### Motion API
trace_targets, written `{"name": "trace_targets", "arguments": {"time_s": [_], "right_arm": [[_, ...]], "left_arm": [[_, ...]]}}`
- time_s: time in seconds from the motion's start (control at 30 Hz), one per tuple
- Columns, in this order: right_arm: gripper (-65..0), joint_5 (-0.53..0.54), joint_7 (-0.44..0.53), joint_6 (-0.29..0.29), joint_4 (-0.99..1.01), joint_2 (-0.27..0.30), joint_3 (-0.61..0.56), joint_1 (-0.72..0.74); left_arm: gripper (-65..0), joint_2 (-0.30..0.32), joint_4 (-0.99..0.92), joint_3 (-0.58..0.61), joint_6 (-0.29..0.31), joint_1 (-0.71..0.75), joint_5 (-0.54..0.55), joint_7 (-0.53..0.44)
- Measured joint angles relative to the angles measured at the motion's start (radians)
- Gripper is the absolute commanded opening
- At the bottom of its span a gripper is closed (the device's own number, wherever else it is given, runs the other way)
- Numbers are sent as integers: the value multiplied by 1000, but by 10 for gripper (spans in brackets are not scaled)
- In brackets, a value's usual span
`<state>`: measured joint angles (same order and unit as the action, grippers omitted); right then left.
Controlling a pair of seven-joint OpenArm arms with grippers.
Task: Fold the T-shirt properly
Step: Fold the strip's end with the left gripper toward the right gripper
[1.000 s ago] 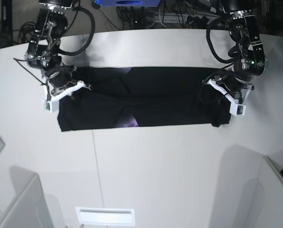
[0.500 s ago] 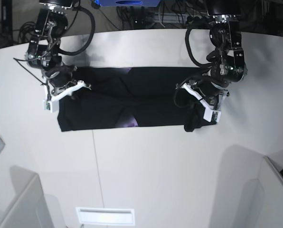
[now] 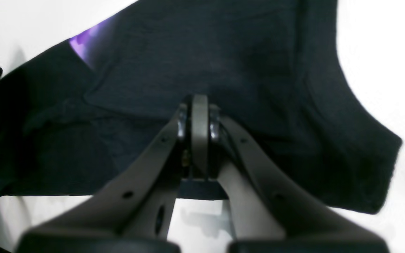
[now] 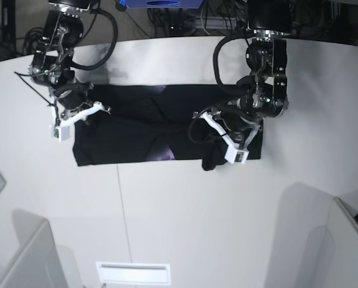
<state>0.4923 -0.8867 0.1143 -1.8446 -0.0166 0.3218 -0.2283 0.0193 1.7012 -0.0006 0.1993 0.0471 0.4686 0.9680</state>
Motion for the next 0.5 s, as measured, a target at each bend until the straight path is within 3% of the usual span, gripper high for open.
{"name": "trace_targets", "arguments": {"time_s": [0.17, 0.5], "right_arm": [[-650, 2, 0, 0, 0, 0, 0, 3], [-650, 2, 0, 0, 0, 0, 0, 3]], "left_arm": [[-650, -8, -4, 69, -34, 3, 3, -3], [-650, -8, -37, 100, -35, 3, -1, -6]]}}
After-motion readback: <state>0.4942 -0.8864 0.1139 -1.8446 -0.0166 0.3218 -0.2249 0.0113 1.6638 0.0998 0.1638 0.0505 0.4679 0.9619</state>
